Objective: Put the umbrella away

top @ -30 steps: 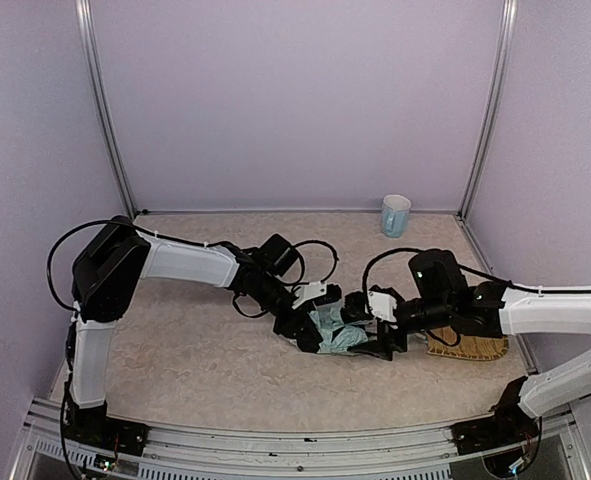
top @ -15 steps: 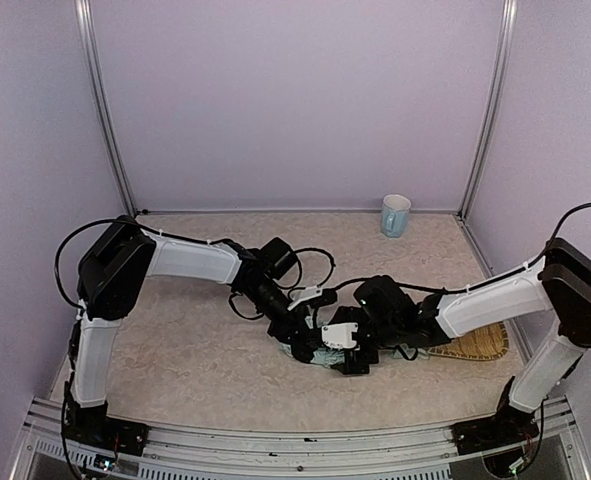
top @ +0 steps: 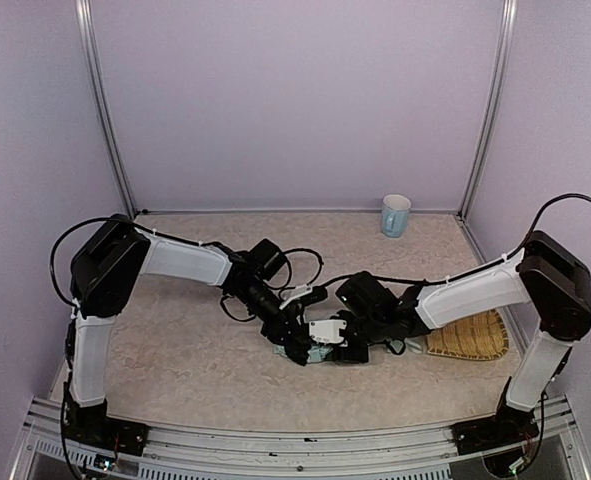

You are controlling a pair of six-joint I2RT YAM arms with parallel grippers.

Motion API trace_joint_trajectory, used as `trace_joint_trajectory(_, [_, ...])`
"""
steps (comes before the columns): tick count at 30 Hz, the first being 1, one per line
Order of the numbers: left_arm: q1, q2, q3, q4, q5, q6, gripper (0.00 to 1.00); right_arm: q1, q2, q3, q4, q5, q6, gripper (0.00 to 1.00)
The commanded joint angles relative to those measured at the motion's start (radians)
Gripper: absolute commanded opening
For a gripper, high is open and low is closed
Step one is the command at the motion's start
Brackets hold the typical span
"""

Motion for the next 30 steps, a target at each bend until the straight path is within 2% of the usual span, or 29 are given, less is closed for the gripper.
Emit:
trace_joint_trajectory(1, [0.036, -0.073, -0.198, 0.079, -0.187, -0.132, 0.66, -0.002, 0.072, 0.009, -0.18, 0.019, 0.038, 0.16])
trace_joint_trajectory(3, [0.066, -0.185, -0.309, 0.283, -0.19, -0.173, 0.72, -0.003, 0.084, 0.024, -0.209, -0.012, 0.058, 0.1])
trace_joint_trajectory(6, [0.081, -0.35, -0.499, 0.589, -0.222, -0.198, 0.76, -0.002, 0.104, 0.04, -0.249, -0.04, 0.076, 0.05])
trace_joint_trajectory(10, [0.081, -0.541, -0.729, 0.84, -0.33, -0.208, 0.77, -0.006, 0.132, 0.049, -0.285, -0.058, 0.084, 0.0])
trace_joint_trajectory(13, [0.066, -0.679, -0.85, 0.961, -0.43, -0.192, 0.76, -0.014, 0.155, 0.076, -0.328, -0.097, 0.096, 0.0])
trace_joint_trajectory(15, [0.014, -0.765, -0.907, 0.973, -0.51, -0.111, 0.73, -0.026, 0.164, 0.101, -0.366, -0.146, 0.101, 0.0])
trace_joint_trajectory(18, [-0.137, -0.867, -0.948, 0.913, -0.661, 0.07, 0.66, -0.051, 0.182, 0.152, -0.438, -0.24, 0.12, 0.0])
trace_joint_trajectory(21, [-0.23, -0.889, -0.942, 0.826, -0.754, 0.127, 0.6, -0.083, 0.215, 0.209, -0.515, -0.344, 0.14, 0.0])
trace_joint_trajectory(23, [-0.268, -0.884, -0.936, 0.809, -0.781, 0.161, 0.61, -0.104, 0.242, 0.242, -0.56, -0.427, 0.143, 0.0])
trace_joint_trajectory(25, [-0.307, -0.853, -0.929, 0.82, -0.831, 0.23, 0.66, -0.12, 0.275, 0.274, -0.602, -0.492, 0.144, 0.0])
trace_joint_trajectory(27, [-0.326, -0.797, -0.908, 0.851, -0.866, 0.29, 0.72, -0.127, 0.311, 0.297, -0.632, -0.511, 0.145, 0.0])
trace_joint_trajectory(30, [-0.325, -0.682, -0.824, 0.844, -0.902, 0.37, 0.74, -0.132, 0.362, 0.318, -0.663, -0.501, 0.148, 0.0])
